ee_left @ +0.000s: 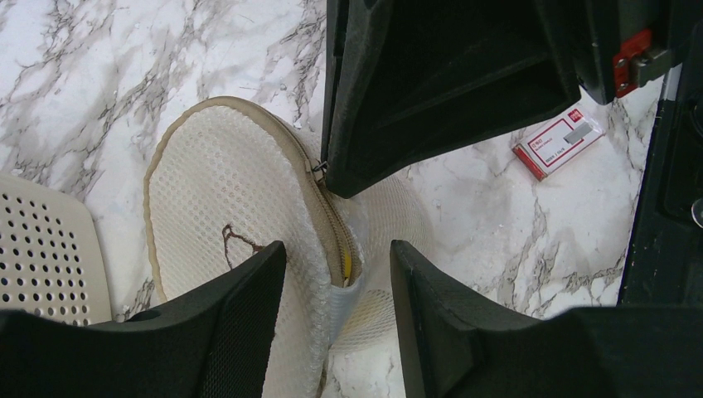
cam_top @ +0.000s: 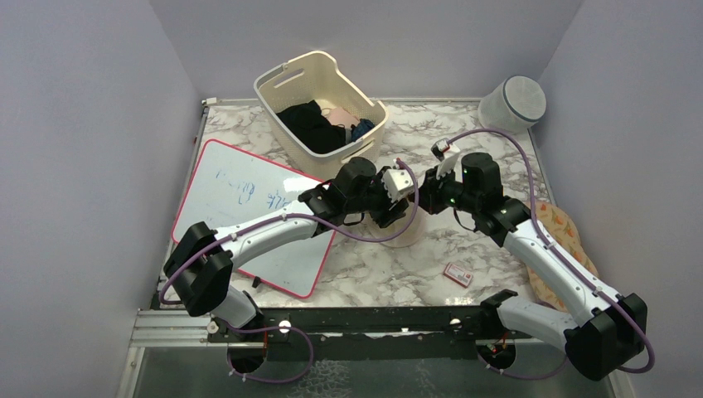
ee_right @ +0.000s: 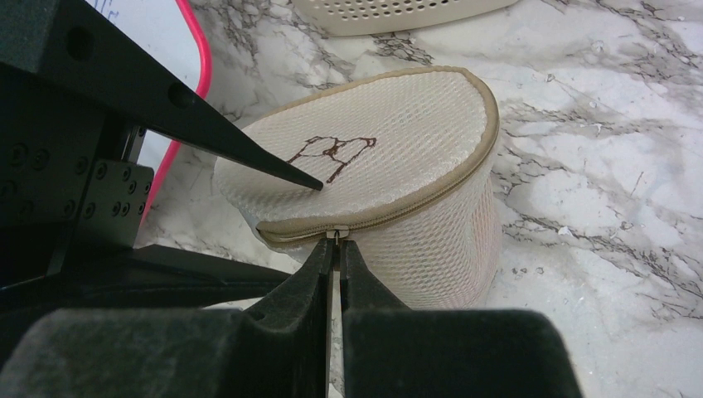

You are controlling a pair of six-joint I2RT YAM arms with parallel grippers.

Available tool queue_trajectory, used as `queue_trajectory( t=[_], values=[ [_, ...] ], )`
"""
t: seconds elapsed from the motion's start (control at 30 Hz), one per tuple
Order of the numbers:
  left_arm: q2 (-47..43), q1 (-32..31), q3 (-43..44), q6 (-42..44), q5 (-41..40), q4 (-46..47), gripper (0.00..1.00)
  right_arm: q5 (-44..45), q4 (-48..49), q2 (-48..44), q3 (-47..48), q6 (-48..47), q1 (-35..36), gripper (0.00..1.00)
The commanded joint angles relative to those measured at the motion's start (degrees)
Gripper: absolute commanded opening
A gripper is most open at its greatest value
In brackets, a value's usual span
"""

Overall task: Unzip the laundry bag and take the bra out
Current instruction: Unzip the laundry bag at the center of the board.

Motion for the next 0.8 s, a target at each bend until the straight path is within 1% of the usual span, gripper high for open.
queue_trajectory(
  t=[0.0, 0.07, 0.2, 0.4, 0.53, 0.57, 0.77],
  values=[
    [-0.4, -0.1, 0.5, -1.0, -0.5, 0.7, 0.4, -1.9, 1.0, -0.3, -0.4, -0.2, 0.6, 0.01],
    [-0.4, 0.0, 0.5, -1.0, -0.9, 0.7, 0.32, -2.0, 1.4, -0.1, -0.5, -0.2, 0.9, 0.01],
    [-1.2, 0.0, -0.1, -0.8, -1.3, 1.5, 0.3, -1.9, 0.9, 1.1, 0.1, -0.8, 1.2, 0.01],
    [-1.7, 0.0, -0.1, 0.9, -1.8, 0.9, 0.09, 1.5, -0.1, 1.8, 0.5, -1.4, 1.3, 0.01],
    [-2.5, 0.0, -1.0, 1.7, -0.7, 1.7, 0.01, 6.1, 1.0, 1.6, -0.1, 0.4, 1.3, 0.01],
    [-2.7, 0.0, -1.2, 2.0, -0.1, 1.8, 0.0, 7.3, 1.6, 1.4, -0.5, 0.7, 1.3, 0.01],
    [-3.7, 0.0, -2.2, 2.6, 1.3, 3.0, 0.0, 14.5, 3.4, 3.6, -0.4, 2.3, 0.9, 0.01]
  ],
)
